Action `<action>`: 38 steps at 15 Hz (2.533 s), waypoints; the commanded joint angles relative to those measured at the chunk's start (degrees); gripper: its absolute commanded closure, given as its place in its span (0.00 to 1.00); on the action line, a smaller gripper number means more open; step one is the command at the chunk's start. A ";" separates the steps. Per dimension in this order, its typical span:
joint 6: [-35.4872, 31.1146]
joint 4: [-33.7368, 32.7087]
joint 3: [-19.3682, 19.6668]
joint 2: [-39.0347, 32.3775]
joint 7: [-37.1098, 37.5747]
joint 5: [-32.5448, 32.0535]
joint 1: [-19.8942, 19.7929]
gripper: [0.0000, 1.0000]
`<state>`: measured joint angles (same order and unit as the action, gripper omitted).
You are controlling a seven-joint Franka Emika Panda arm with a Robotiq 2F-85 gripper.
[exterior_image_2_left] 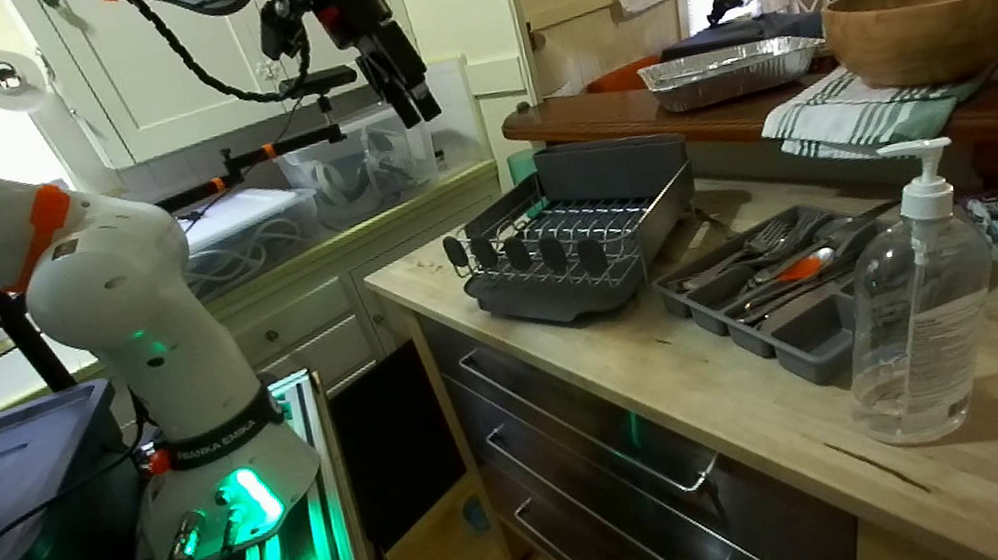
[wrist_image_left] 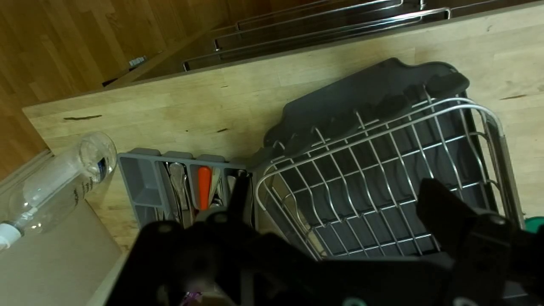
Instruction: Move the rack to the top countertop, then put it back on the bottom countertop
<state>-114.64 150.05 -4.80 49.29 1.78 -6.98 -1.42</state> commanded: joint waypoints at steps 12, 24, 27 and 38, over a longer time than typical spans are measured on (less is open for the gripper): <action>-13.39 -9.68 9.25 -28.81 -19.70 10.31 9.86 0.00; -15.47 -12.03 7.34 -33.97 -22.90 9.66 7.70 0.00; -20.85 -15.26 5.90 -41.31 -24.84 10.12 9.11 0.00; -21.21 -26.70 1.87 -61.90 -14.93 4.46 7.08 0.00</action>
<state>-137.34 126.98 -1.92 -7.98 -14.73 -1.79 6.73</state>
